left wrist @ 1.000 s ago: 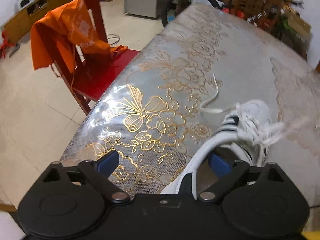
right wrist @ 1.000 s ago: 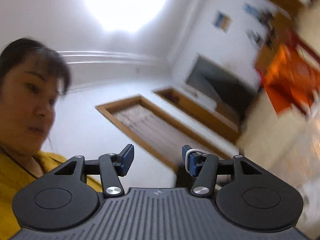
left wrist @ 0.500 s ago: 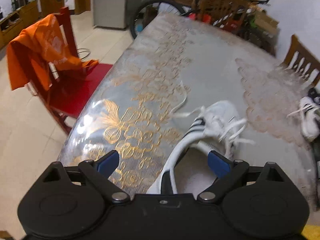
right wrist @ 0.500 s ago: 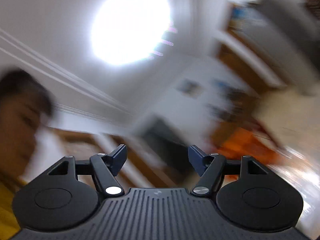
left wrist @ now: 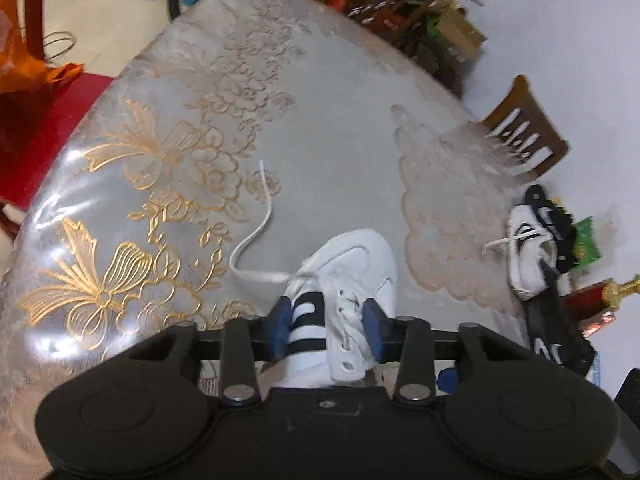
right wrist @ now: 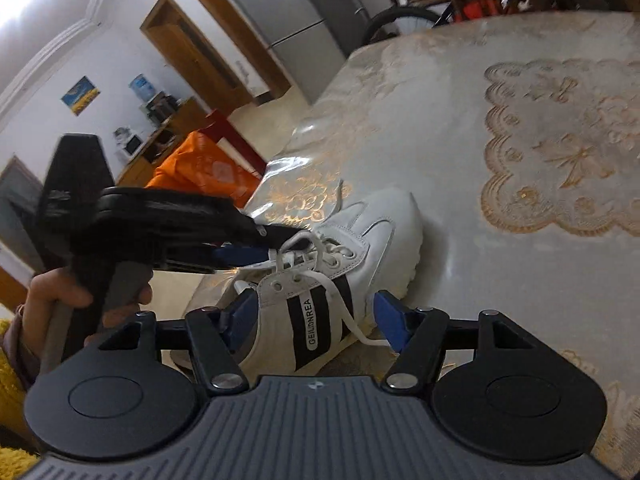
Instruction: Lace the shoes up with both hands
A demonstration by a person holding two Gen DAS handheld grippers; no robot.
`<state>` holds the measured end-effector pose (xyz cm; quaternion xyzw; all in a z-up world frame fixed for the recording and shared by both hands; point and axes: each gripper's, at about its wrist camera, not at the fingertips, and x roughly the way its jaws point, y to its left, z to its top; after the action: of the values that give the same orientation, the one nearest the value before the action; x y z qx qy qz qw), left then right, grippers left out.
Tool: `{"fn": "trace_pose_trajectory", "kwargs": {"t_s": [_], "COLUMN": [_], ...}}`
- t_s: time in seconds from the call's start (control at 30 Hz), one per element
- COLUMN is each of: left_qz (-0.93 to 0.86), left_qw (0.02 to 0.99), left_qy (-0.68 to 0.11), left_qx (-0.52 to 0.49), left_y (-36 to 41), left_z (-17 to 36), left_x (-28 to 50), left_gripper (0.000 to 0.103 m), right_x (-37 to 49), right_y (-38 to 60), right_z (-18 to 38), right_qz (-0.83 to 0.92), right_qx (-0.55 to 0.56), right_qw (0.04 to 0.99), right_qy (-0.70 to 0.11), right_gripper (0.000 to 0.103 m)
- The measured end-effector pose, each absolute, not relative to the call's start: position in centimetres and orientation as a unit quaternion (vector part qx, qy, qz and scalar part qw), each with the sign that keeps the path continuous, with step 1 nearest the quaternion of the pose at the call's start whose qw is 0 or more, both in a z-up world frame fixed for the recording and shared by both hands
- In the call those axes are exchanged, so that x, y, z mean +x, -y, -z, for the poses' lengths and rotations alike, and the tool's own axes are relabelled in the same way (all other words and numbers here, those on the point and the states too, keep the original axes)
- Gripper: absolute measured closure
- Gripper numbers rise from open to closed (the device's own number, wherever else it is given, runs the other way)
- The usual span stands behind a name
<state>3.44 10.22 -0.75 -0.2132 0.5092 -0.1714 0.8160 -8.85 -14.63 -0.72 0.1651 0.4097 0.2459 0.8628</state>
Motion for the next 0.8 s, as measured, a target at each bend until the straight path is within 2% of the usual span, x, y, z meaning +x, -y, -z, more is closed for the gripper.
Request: {"fn": "trace_pose_trajectory", "kwargs": {"t_s": [0.07, 0.37, 0.47, 0.53, 0.57, 0.6, 0.8], "left_qz": [0.177, 0.170, 0.165, 0.166, 0.171, 0.175, 0.209], "left_qw": [0.828, 0.905, 0.913, 0.911, 0.907, 0.905, 0.872], "left_qy": [-0.483, -0.349, -0.336, -0.347, -0.359, -0.370, -0.441], "left_qx": [-0.225, -0.177, -0.160, -0.151, -0.137, -0.114, 0.037], "left_y": [-11.3, -14.2, -15.2, -15.8, -15.7, -15.4, -11.8], "left_z": [-0.4, -8.6, -10.1, -10.4, -10.1, -9.7, -4.7], "left_x": [3.1, 2.6, 2.6, 2.6, 2.5, 2.1, -1.2], "left_gripper": [0.101, 0.101, 0.099, 0.078, 0.053, 0.035, 0.033], "right_x": [-8.7, -8.7, -8.6, -8.5, -8.4, -8.4, -8.6], "right_y": [14.3, 12.0, 11.1, 10.4, 10.1, 9.7, 8.6], "right_z": [0.4, -0.7, -1.2, -1.5, -1.6, -1.8, -1.7], "right_qz": [-0.227, -0.198, -0.195, -0.192, -0.191, -0.190, -0.164], "right_qx": [0.155, 0.109, 0.087, 0.072, 0.064, 0.056, -0.008], "right_qw": [0.869, 0.886, 0.891, 0.895, 0.897, 0.898, 0.905], "right_qy": [-0.411, -0.405, -0.400, -0.396, -0.394, -0.392, -0.391], "right_gripper": [0.035, 0.035, 0.035, 0.035, 0.035, 0.035, 0.034]}}
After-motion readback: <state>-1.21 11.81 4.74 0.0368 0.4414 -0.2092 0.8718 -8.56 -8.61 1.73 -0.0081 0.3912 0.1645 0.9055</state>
